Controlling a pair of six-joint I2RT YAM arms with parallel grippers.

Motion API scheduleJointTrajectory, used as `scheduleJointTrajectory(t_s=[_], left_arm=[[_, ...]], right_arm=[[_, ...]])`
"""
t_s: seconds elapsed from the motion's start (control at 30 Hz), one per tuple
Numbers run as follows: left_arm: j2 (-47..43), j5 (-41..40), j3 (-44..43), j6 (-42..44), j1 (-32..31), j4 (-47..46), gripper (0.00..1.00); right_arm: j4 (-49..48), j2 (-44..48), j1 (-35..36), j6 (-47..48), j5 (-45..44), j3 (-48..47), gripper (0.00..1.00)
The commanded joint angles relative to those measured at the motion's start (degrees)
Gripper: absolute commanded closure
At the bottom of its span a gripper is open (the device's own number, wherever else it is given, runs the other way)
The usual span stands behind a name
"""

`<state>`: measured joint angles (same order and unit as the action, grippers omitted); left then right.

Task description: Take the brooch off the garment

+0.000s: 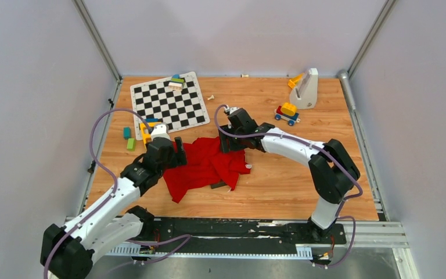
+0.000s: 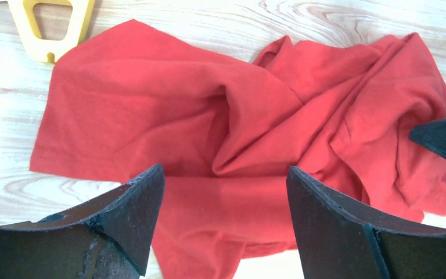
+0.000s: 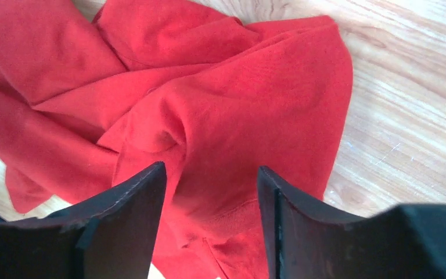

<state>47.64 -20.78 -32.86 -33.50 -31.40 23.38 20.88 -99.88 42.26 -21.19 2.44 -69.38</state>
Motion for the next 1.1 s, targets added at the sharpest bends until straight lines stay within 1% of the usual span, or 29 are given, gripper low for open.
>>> scheduleJointTrajectory(t_s=[0.0, 0.03, 0.07, 0.13, 0.17, 0.23, 0.3, 0.37, 0.4, 0.43, 0.47, 0.5, 0.53, 0.57, 0.63, 0.67, 0.7, 0.73, 0.77, 0.8, 0.83, 0.87, 0.9, 0.97, 1.07], left_arm=[[6.1, 6.8, 0.4, -2.6, 4.3, -8.7, 0.17], [7.2, 7.5, 0.4, -3.1, 5.4, -10.7, 0.18], [9.3, 9.0, 0.4, -3.2, 5.8, -11.9, 0.19], [12.3, 11.0, 0.3, -3.2, 7.0, -15.4, 0.19], [13.2, 11.5, 0.2, -3.2, 7.7, -17.3, 0.19], [16.4, 12.4, -0.3, -3.6, 8.6, -19.6, 0.2], [19.7, 12.9, -1.0, -4.3, 9.7, -20.6, 0.23], [23.2, 13.8, -1.7, -5.0, 11.0, -22.3, 0.31], [25.2, 15.2, -1.6, -5.3, 11.4, -25.4, 0.43], [26.2, 16.3, -1.7, -5.0, 12.2, -27.1, 0.52], [28.0, 18.4, -2.1, -4.4, 12.6, -28.9, 0.73], [28.7, 18.9, -3.8, -3.4, 13.2, -28.8, 0.84], [29.6, 19.2, -4.9, -2.7, 13.5, -27.5, 0.97], [29.4, 19.0, -7.3, -2.4, 14.1, -26.7, 1.0], [27.6, 17.6, -11.7, -1.4, 15.0, -24.2, 1.0], [26.9, 17.2, -13.6, -0.9, 16.2, -20.8, 1.0], [25.6, 17.3, -17.8, -0.8, 16.9, -19.3, 1.0], [25.1, 17.6, -20.1, -0.7, 18.5, -16.2, 1.0], [24.3, 18.3, -25.0, -0.6, 19.2, -14.7, 1.0], [24.1, 18.6, -27.6, -0.3, 20.5, -11.7, 1.0], [23.6, 18.8, -32.9, 0.0, 21.0, -10.1, 1.0], [23.3, 18.5, -35.3, 0.6, 21.9, -7.1, 1.0], [22.6, 17.8, -40.2, 1.0, 22.2, -5.8, 1.0], [21.6, 16.6, -46.5, 2.0, 23.1, -2.3, 1.0], [20.1, 15.3, -52.7, 3.8, 24.5, 2.4, 1.0]], right_arm=[[1.9, -2.2, 0.3, 0.4, -4.3, -3.8, 0.56], [1.9, -2.1, 0.3, 0.4, -4.7, -4.0, 0.66], [1.7, -1.6, 0.3, 0.5, -5.0, -4.2, 0.73], [1.7, -0.6, 0.3, 1.0, -6.4, -4.4, 0.96], [1.8, 0.1, 0.3, 1.1, -7.4, -4.4, 1.0], [1.9, 2.0, 0.2, 1.0, -8.9, -4.1, 1.0], [1.8, 3.5, 0.1, 1.5, -8.9, -4.0, 1.0], [1.8, 4.7, 0.1, 1.9, -9.2, -4.1, 1.0], [1.8, 5.3, -0.1, 2.1, -9.5, -4.1, 1.0], [1.8, 5.9, -0.2, 2.1, -9.8, -4.0, 1.0], [1.6, 6.3, -0.3, 2.5, -10.6, -4.0, 1.0], [1.6, 6.6, -0.3, 2.8, -12.0, -4.2, 1.0], [1.8, 6.9, -0.6, 2.8, -14.5, -4.7, 1.0], [2.4, 7.2, -1.2, 2.9, -16.1, -5.3, 1.0], [3.7, 8.1, -4.3, 2.3, -15.7, -6.9, 1.0], [4.3, 8.9, -6.3, 1.8, -14.2, -8.1, 1.0], [5.0, 9.4, -8.6, 1.4, -11.8, -9.4, 1.0], [5.5, 10.2, -10.6, 1.0, -9.7, -10.8, 1.0], [5.7, 10.9, -12.6, 0.9, -7.6, -12.3, 1.0], [5.9, 11.6, -14.3, 0.9, -6.8, -13.6, 1.0], [6.4, 12.4, -15.6, 1.1, -6.1, -15.4, 1.0], [7.0, 13.0, -16.7, 1.3, -6.1, -17.2, 1.0], [7.6, 13.7, -17.6, 1.7, -6.3, -19.1, 1.0], [8.5, 14.8, -19.0, 2.2, -6.1, -22.5, 1.0], [9.7, 16.6, -20.0, 3.0, -5.5, -25.7, 1.0]])
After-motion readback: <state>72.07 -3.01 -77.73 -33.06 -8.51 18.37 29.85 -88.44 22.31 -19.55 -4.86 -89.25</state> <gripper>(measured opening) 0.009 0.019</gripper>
